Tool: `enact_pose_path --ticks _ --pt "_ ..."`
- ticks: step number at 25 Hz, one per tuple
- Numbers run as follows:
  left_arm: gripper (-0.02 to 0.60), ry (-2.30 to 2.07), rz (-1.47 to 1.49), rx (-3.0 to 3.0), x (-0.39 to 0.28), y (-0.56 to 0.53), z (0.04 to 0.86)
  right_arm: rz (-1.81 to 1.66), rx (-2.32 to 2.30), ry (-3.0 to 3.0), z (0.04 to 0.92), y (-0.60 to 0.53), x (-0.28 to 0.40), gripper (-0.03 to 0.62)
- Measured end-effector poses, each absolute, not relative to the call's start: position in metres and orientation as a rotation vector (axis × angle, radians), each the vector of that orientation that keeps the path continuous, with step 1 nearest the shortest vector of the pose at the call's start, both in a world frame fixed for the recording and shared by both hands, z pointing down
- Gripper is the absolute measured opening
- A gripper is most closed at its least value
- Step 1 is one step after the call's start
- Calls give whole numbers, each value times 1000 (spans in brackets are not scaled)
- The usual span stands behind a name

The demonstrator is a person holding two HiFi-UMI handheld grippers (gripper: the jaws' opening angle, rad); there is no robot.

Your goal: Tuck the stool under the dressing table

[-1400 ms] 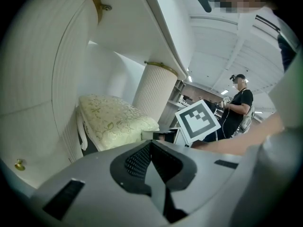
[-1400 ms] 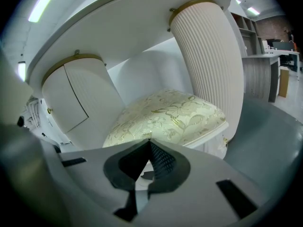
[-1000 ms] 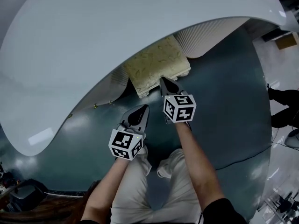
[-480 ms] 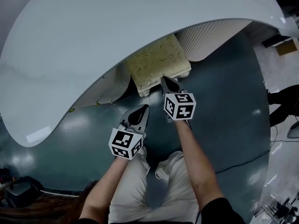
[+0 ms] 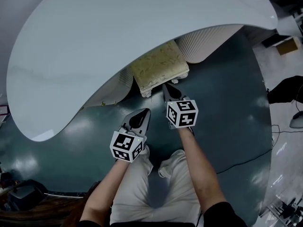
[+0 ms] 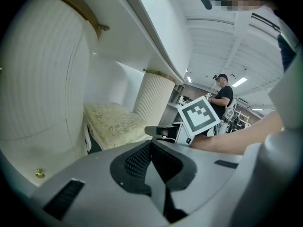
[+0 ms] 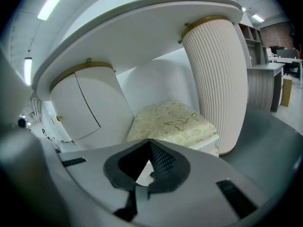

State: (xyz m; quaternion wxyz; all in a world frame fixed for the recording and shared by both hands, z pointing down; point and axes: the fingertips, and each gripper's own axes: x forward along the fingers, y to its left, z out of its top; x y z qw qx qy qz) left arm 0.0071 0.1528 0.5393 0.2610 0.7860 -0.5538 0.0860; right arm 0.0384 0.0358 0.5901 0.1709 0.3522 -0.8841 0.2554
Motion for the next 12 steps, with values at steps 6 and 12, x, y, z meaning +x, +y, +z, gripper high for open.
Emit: enact_pose_path --ticks 6,12 --pt "9 -1489 269 2125 -7 145 362 729 1009 -2535 402 34 35 8" --pt "9 -1500 311 2127 45 187 156 748 991 -2556 192 86 100 8"
